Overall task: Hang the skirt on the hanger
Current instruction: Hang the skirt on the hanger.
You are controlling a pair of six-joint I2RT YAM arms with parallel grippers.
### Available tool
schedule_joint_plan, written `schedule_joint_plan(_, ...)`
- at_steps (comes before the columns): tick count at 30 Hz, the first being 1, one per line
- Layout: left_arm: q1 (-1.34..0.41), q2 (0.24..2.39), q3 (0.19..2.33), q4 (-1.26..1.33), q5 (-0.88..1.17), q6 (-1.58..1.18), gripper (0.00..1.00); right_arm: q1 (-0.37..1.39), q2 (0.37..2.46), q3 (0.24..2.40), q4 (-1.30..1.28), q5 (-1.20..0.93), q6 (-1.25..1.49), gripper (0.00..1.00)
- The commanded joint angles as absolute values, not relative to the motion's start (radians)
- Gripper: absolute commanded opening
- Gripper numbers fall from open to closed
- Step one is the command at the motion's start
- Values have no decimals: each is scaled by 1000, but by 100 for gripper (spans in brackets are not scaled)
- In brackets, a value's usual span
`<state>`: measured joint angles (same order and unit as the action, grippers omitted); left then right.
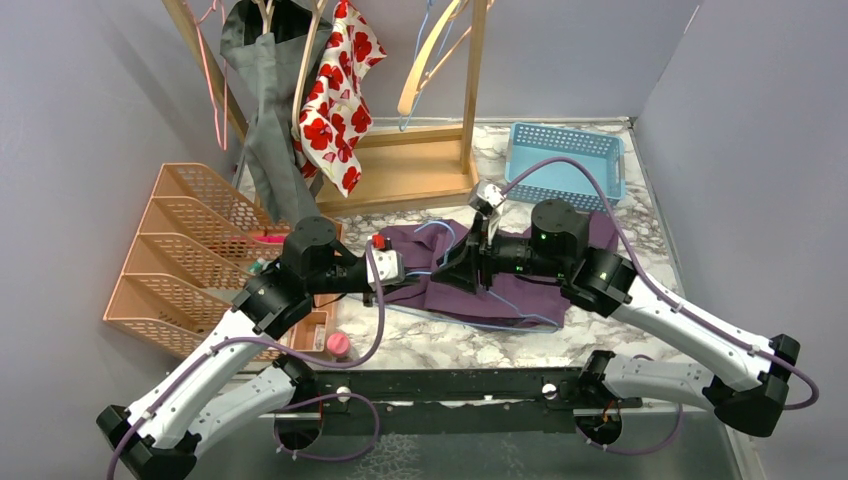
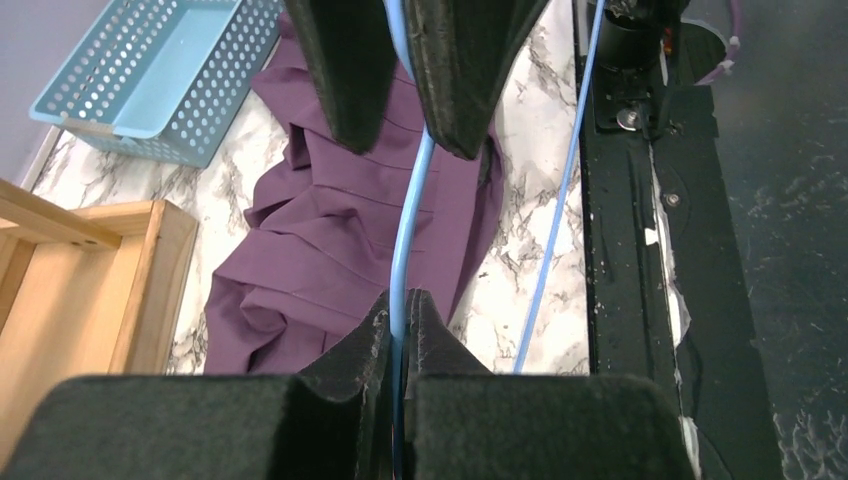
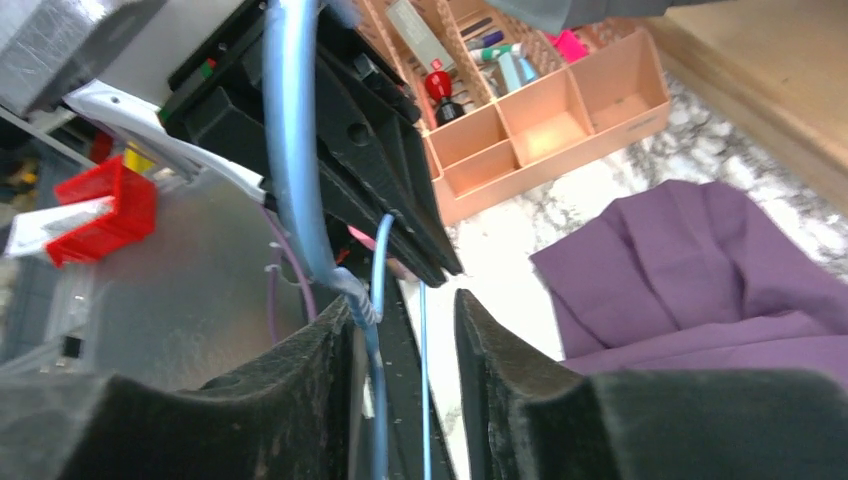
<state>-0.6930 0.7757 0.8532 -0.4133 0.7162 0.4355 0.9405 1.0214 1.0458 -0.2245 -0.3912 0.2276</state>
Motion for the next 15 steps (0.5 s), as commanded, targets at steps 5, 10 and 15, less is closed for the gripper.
schedule_joint_plan(5, -693, 780, 831, -325, 697, 401, 0, 940, 1021, 1029, -113, -339, 261, 14)
schedule_joint_plan(10, -693, 769, 810, -273, 606, 299, 28, 940, 1026, 1032, -161, -241, 196, 1)
schedule_joint_plan(15, -694, 748, 766, -184, 333, 105, 57, 930, 1013, 1020, -202, 52, 16, 1)
